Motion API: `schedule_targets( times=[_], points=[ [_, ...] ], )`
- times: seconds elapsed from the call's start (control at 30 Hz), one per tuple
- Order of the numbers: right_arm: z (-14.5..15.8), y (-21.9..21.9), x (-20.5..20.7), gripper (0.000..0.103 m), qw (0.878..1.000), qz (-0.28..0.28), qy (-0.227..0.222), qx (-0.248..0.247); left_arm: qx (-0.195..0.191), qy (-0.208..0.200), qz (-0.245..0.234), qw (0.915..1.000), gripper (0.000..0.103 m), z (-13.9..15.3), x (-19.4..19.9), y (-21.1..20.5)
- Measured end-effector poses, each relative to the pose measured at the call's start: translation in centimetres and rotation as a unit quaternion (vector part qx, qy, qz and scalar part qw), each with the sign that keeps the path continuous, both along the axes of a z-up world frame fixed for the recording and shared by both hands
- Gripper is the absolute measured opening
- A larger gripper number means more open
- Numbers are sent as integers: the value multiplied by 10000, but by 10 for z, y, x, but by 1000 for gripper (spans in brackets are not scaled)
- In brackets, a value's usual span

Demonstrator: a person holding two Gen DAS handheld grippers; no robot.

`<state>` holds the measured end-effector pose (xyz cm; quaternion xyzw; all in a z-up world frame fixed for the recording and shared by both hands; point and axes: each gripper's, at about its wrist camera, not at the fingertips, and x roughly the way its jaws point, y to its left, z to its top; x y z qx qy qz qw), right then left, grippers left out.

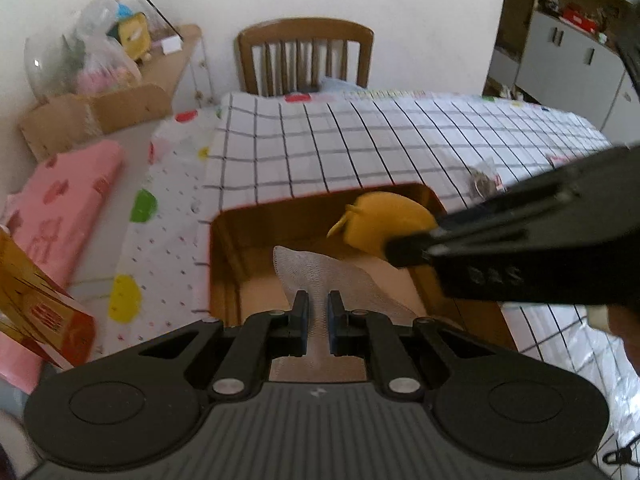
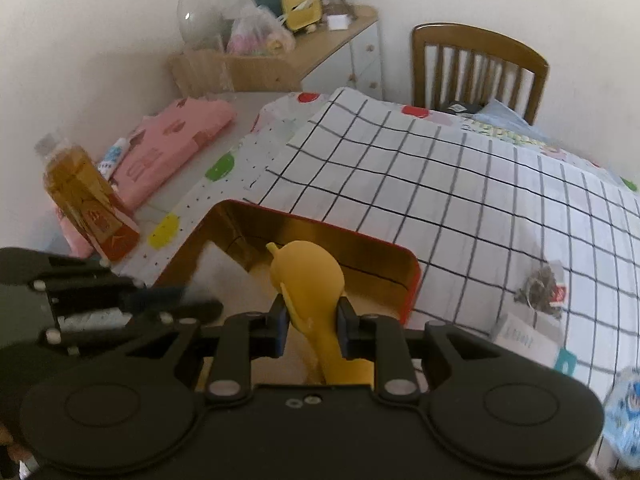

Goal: Organize soft objects
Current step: 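Carry the yellow balloon with the right tool into the red tin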

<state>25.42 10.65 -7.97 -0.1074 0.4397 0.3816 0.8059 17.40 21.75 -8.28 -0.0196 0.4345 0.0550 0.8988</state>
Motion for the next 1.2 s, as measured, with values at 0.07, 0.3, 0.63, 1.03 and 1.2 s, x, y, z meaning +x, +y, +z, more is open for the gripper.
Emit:
schedule_targets(
  times=[0.07, 0.3, 0.63, 1.03, 1.2],
  points=[
    [-3, 7, 2, 24, 9999, 86, -12, -73, -16, 58, -50, 10000, 9, -5, 1, -3],
    [-18, 25, 8, 24, 9991, 306, 93, -264, -170, 267, -71, 9995, 9, -17, 6, -1],
    [-37, 25, 21, 26, 9981, 308, 384, -371, -295, 431, -72, 9986, 9, -28, 12, 0],
    [-36, 24, 23, 32, 9979, 360, 397, -357, -447, 508, -58, 9977, 13, -30, 16, 1],
    [-34, 20, 24, 33, 9981, 315, 425, -326, -491, 450, -48, 9978, 46, -28, 14, 0]
  ],
)
